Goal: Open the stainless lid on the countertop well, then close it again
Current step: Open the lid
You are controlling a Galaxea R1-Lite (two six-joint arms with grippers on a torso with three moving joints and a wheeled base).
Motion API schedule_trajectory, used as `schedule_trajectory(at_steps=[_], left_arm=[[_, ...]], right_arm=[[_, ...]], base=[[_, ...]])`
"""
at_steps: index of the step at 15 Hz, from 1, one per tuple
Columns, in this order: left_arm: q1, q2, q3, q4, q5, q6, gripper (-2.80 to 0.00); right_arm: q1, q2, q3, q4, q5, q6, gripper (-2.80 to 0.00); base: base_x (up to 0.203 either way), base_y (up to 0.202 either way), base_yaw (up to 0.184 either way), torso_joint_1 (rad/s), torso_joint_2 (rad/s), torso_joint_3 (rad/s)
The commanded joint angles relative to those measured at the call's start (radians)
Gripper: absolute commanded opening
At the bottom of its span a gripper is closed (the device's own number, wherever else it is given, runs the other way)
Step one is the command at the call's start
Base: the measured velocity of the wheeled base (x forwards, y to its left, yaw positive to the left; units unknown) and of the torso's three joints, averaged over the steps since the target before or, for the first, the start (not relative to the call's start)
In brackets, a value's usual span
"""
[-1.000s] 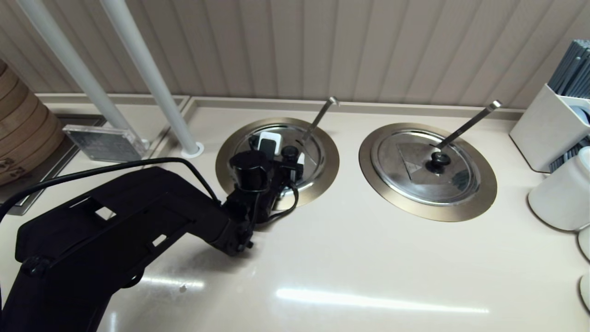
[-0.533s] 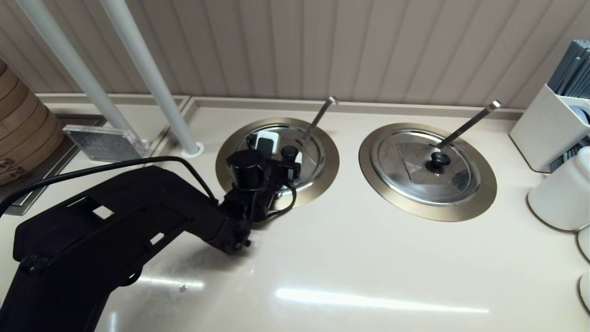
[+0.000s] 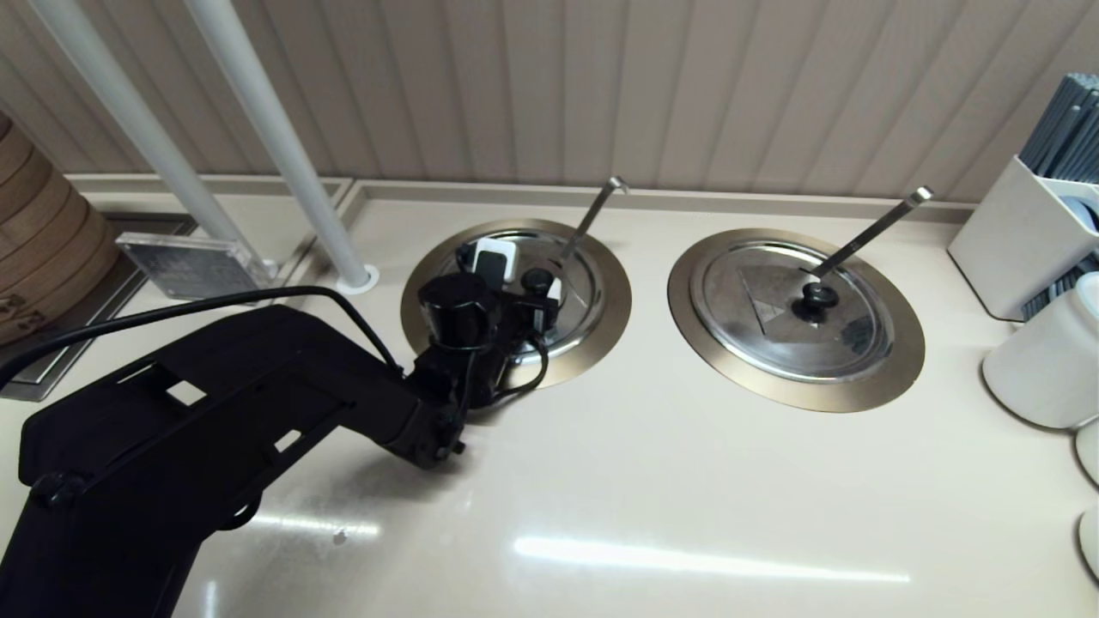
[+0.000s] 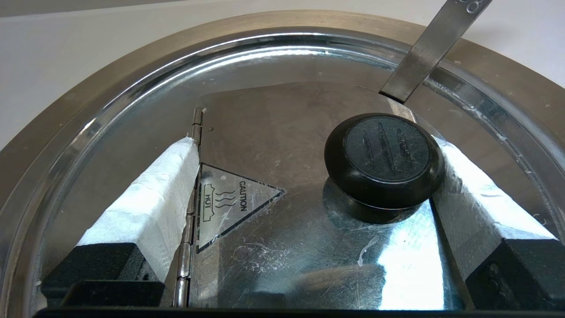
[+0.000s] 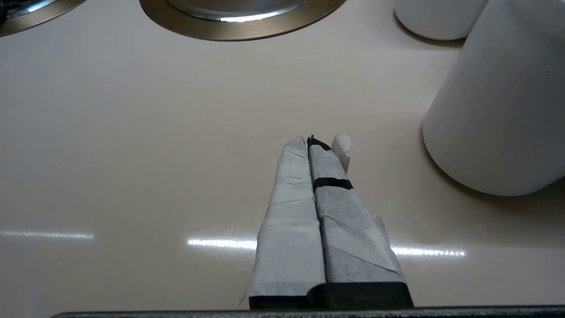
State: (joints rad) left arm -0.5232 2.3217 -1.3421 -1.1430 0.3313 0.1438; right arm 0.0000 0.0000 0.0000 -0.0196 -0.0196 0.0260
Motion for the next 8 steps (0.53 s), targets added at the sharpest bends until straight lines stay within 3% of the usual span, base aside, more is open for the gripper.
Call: schedule_trajectory(at_steps=[1, 8], left_arm=[[0.0, -0.005, -0.002, -0.009, 0.003, -0.001, 0.0], [0.0, -0.024, 0.0, -0.012, 0.0, -0.003, 0.0]], right_arm=[[0.0, 0.0, 0.005, 0.0, 0.0, 0.0, -2.8], [0.0, 0.0, 0.005, 0.0, 0.0, 0.0, -2.8]], base=[[0.0, 0.0, 0.0, 0.0, 0.0, 0.0], [0.0, 0.0, 0.0, 0.0, 0.0, 0.0]])
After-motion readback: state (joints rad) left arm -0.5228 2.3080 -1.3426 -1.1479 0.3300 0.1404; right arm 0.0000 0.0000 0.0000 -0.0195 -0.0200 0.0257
